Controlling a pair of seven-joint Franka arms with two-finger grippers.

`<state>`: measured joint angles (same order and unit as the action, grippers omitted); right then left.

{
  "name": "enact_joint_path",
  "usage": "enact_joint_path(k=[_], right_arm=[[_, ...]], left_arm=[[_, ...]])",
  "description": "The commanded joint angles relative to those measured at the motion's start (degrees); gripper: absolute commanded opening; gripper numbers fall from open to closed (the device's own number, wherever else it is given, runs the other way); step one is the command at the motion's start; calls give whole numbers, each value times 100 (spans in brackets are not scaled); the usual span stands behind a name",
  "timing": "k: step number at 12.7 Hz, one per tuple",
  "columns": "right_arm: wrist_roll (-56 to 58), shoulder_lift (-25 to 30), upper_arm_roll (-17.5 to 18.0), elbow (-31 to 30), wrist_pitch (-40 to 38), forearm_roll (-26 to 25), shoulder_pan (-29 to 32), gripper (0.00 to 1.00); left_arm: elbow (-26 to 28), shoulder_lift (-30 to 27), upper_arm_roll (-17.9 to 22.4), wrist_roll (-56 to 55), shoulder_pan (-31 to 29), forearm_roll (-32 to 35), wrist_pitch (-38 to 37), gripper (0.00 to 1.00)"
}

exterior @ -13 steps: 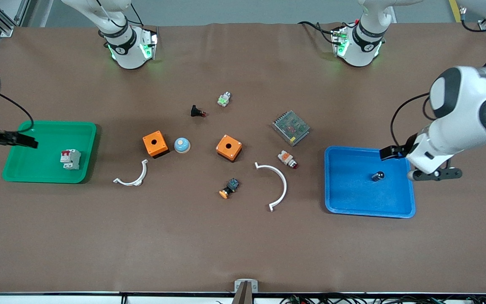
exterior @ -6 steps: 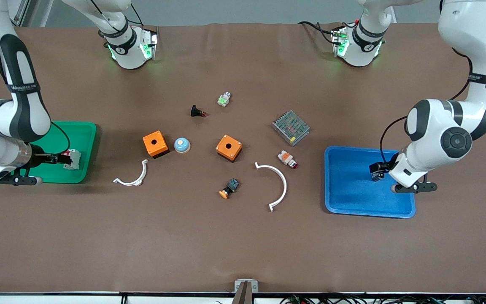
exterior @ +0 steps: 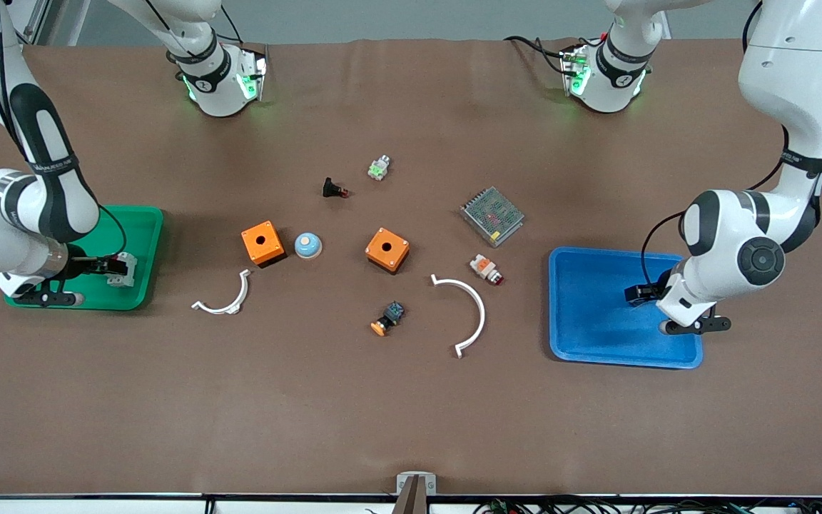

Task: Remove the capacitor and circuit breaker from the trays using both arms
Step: 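Grasp the black capacitor with the left gripper while the right gripper grasps the breaker, then carry the capacitor with the left gripper while the right gripper carries the breaker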

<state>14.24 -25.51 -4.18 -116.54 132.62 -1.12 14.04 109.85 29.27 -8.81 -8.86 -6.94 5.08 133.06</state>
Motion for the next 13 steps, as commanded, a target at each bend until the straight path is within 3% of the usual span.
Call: enact_joint_path(k=[1,3,5,6,8,9,13], right_arm=[[96,90,75,-97,28,217,55,50],[52,98,75,-27,1,217,37,22],[35,160,84,70,-25,217,2,8],[26,212,102,175,-130,217,-24,5],[-262,230,102,587,-542,226,-251,5],[-534,222,102,728,-579,226,-427,5],[-1527,151,111,1089,-544,391,-1208,6]], left_arm=[[-51,140,-7,-37,8,72,210,72],[-51,220,-7,-46,0,72,238,63],[-42,220,-7,-63,0,72,229,49],[-51,220,-7,-64,8,72,229,38],[-42,150,-7,-72,43,72,194,5],[-42,45,-16,-133,43,81,159,1],[-51,-535,-331,-940,280,81,-420,0]])
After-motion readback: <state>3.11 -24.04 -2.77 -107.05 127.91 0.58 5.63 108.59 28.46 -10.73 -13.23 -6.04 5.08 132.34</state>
